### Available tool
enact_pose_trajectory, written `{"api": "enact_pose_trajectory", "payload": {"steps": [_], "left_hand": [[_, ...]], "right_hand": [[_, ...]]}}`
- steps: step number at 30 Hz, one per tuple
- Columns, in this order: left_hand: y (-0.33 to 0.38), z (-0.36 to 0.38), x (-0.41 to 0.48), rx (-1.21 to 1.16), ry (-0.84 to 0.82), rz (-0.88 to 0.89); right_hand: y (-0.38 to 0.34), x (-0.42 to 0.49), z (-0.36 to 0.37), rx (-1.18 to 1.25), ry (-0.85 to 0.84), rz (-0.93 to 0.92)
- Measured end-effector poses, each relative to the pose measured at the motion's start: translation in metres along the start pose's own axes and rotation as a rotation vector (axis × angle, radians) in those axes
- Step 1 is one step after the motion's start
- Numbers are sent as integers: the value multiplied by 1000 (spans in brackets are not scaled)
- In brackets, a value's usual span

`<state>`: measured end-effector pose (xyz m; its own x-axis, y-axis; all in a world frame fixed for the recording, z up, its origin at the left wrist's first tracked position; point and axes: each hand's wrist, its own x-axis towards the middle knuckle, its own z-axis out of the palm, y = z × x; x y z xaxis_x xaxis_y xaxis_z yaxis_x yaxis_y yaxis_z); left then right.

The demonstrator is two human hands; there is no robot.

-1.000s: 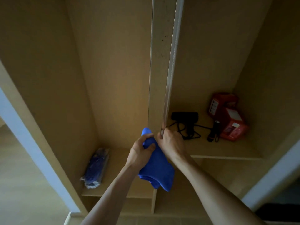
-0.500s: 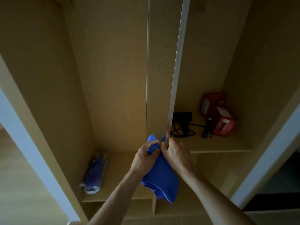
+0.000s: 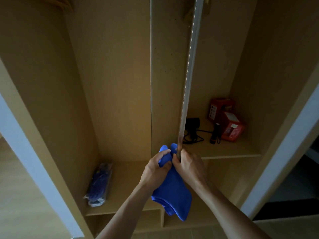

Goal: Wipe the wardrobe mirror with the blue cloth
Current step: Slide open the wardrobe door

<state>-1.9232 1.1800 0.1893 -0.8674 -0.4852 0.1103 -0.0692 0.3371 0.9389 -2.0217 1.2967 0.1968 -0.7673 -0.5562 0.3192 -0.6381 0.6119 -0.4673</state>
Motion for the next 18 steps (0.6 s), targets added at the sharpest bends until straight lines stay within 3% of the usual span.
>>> {"api": "enact_pose_trajectory", "payload": {"steps": [18], "left_hand": [[25, 53, -27, 34, 79, -114]], "right_hand": [[42, -19, -35, 87, -70, -134]]}}
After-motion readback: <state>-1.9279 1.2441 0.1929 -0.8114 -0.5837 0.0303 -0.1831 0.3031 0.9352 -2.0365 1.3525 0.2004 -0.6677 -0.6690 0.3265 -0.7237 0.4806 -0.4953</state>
